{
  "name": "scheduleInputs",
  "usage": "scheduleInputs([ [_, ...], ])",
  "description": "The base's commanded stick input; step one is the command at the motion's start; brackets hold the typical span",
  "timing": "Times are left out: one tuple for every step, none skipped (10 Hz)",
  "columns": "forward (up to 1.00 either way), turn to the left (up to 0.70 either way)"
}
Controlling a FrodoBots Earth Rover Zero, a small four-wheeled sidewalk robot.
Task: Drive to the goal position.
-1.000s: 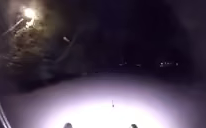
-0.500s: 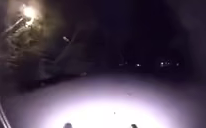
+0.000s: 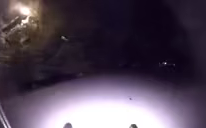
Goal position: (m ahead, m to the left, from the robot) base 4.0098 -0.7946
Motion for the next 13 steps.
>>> scheduleInputs([
  [0.50, 0.00],
  [0.50, 0.00],
  [0.50, 0.00],
  [0.50, 0.00],
  [0.50, 0.00],
  [0.50, 0.00],
  [0.50, 0.00],
  [0.50, 0.00],
  [0.50, 0.00],
  [0.50, 0.00],
  [0.50, 0.00],
  [0.50, -0.11],
  [0.50, -0.42],
])
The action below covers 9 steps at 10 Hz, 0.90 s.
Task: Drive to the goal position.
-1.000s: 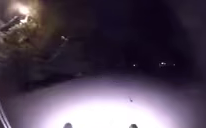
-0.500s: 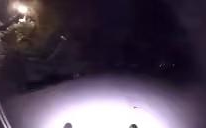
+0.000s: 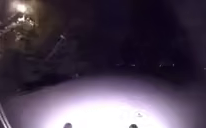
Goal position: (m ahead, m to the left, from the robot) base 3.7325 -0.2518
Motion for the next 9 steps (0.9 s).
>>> scheduleInputs([
  [0.50, -0.50],
  [0.50, -0.50],
  [0.50, -0.50],
  [0.50, 0.00],
  [0.50, 0.00],
  [0.50, 0.00],
  [0.50, 0.00],
  [0.50, 0.00],
  [0.50, 0.00],
])
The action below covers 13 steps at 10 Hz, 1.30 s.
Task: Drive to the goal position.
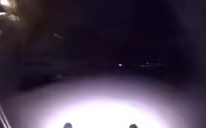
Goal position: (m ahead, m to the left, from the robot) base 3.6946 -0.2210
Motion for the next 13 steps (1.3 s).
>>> scheduleInputs([
  [0.50, 0.00],
  [0.50, 0.00],
  [0.50, 0.00],
  [0.50, 0.00],
  [0.50, 0.00],
  [0.50, 0.00],
  [0.50, 0.00],
  [0.50, 0.00],
  [0.50, 0.00],
  [0.50, 0.00],
  [0.50, 0.00],
  [0.50, 0.00],
  [0.50, 0.00],
])
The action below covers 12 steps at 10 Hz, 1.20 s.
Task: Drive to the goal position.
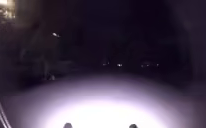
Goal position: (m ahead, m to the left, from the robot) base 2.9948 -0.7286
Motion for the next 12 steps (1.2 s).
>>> scheduleInputs([
  [0.50, 0.00],
  [0.50, 0.00],
  [0.50, 0.00],
  [0.50, 0.00],
  [0.50, 0.00],
  [0.50, 0.00],
  [0.50, 0.00],
  [0.50, 0.00],
  [0.50, 0.00],
  [0.50, 0.00],
  [0.50, 0.00],
  [0.50, 0.00],
])
